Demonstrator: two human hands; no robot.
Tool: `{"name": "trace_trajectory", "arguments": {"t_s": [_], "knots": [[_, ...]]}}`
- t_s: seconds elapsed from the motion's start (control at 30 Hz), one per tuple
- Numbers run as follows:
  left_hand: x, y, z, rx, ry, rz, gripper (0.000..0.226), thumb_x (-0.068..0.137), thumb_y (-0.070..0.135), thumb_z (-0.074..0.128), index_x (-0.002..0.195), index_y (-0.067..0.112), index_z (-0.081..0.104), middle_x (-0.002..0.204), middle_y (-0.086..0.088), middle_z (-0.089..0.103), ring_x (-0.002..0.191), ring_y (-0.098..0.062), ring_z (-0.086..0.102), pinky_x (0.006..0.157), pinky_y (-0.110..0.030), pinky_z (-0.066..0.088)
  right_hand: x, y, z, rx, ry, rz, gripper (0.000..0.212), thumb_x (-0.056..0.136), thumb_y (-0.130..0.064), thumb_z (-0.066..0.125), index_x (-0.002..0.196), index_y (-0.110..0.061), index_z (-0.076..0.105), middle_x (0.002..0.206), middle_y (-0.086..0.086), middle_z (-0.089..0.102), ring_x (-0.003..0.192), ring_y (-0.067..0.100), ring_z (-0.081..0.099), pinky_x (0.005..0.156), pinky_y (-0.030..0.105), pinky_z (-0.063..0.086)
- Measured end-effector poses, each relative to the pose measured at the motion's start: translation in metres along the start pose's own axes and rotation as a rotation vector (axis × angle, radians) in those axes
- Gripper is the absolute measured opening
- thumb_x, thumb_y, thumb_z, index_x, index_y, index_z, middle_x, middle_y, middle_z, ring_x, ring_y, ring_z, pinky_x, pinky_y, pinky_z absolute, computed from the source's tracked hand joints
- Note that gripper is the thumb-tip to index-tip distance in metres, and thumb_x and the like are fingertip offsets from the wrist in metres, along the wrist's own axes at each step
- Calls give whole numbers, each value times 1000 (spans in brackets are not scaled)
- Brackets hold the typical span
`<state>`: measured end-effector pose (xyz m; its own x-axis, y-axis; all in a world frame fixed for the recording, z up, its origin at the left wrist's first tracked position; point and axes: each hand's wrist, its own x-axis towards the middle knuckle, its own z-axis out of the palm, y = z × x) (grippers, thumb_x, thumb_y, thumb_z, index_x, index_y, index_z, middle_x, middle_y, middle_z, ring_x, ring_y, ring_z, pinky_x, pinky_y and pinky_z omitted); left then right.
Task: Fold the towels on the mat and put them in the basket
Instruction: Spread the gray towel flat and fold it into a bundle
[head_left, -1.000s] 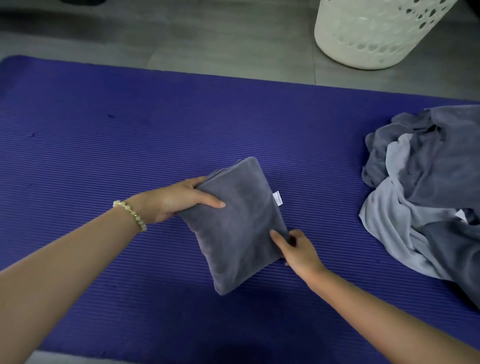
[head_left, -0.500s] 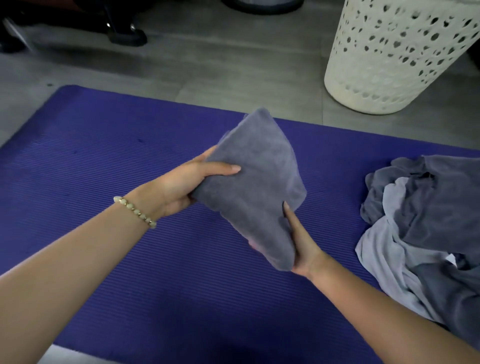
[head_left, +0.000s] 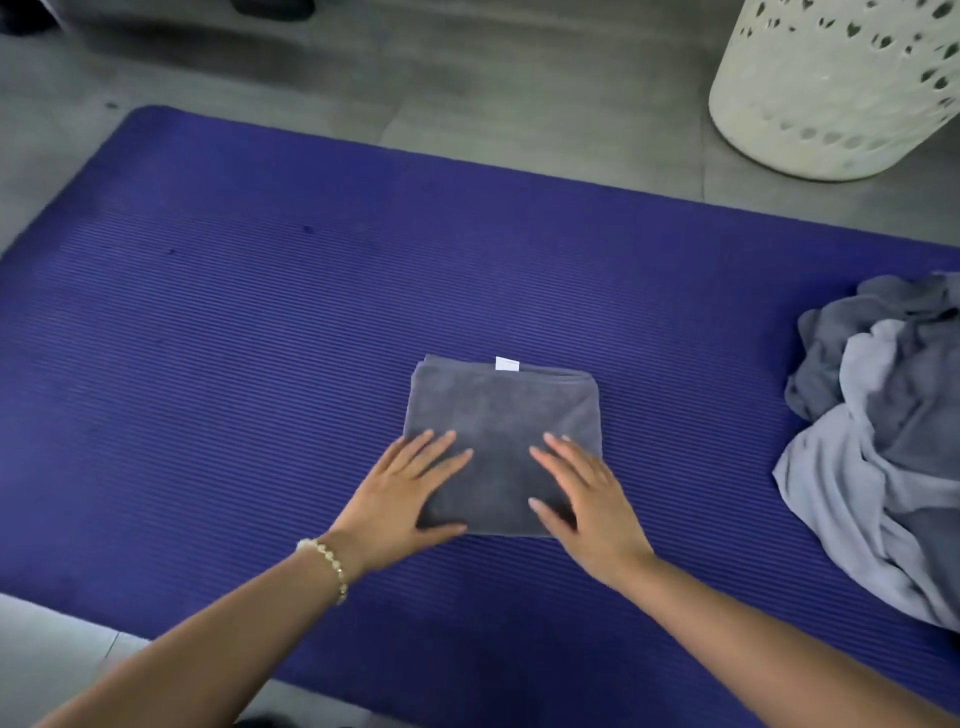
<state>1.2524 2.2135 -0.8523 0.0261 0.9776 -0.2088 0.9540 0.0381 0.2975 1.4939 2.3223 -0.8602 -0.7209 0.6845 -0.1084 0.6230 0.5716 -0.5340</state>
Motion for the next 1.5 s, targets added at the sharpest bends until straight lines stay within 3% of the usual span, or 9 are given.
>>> {"name": "trace_trajectory", "arguments": {"t_s": [0.1, 0.33, 0.43, 0.57, 0.67, 0.73, 0.9, 1.17, 1.5], "knots": [[12, 8, 18, 139, -145, 69, 95, 71, 77, 42, 151, 35, 11, 159, 1, 14, 147, -21, 7, 120, -42, 7, 1, 12, 9, -207, -262, -179, 73, 91, -65, 35, 150, -37, 4, 158, -15, -7, 145, 4, -14, 118, 29, -11], [29, 21, 12, 187, -64, -13, 90, 74, 51, 73, 148, 26, 27, 153, -4, 35, 140, -26, 35, 110, -46, 36, 19, 23, 1, -320, -343, -184, 83, 84, -66, 38, 147, -41, -10, 155, -18, -22, 143, 3, -22, 117, 26, -17], [35, 26, -11, 70, -292, -53, 63, 98, 44, 41, 152, 35, 10, 161, 6, 3, 149, -19, 1, 121, -37, 7, 25, 15, -12, -178, -372, -139, 68, 93, -51, 44, 150, -38, 8, 154, -22, -6, 144, -1, -8, 117, 21, -9], [48, 25, -58, -315, -522, -95, 34, 97, 42, 46, 124, 24, 56, 121, 9, 61, 112, -11, 55, 98, -25, 43, 37, -3, -51, 170, -555, 75, 31, 96, -35, 54, 126, -29, 57, 128, -17, 58, 119, 0, 52, 97, 11, 37], [56, 19, -79, -357, -754, -111, 33, 93, 52, 49, 96, 23, 64, 90, 11, 63, 85, -6, 58, 77, -17, 43, 47, -11, -72, 295, -794, 161, 15, 93, -41, 59, 81, -31, 61, 76, -16, 63, 72, -1, 59, 68, 15, 46], [51, 8, -78, -469, -679, -165, 28, 86, 58, 56, 82, 32, 64, 84, 16, 64, 82, -1, 60, 77, -18, 44, 53, -4, -74, 376, -842, 252, 18, 87, -45, 65, 81, -28, 67, 78, -16, 68, 76, -3, 63, 73, 16, 49], [9, -22, -53, -1018, -231, -432, 40, 76, 55, 65, 103, 26, 68, 99, 10, 72, 94, -2, 67, 85, -22, 50, 62, 13, -69, 692, -669, 542, 38, 77, -38, 76, 111, -22, 70, 105, -5, 73, 102, 11, 68, 90, 29, 53], [18, -14, -28, -928, 160, -664, 33, 86, 47, 62, 83, 15, 65, 68, 6, 64, 61, -5, 59, 62, -19, 47, 28, 10, -47, 1117, -102, 754, 47, 73, -44, 70, 113, -20, 65, 109, -1, 72, 99, 13, 67, 81, 27, 52], [42, -13, -14, -851, 120, -894, 45, 87, 54, 58, 77, 10, 58, 66, 0, 57, 61, -13, 54, 56, -23, 44, 15, 13, -15, 770, 197, 661, 51, 80, -34, 75, 119, -21, 46, 93, -2, 70, 85, 10, 68, 71, 24, 55]]}}
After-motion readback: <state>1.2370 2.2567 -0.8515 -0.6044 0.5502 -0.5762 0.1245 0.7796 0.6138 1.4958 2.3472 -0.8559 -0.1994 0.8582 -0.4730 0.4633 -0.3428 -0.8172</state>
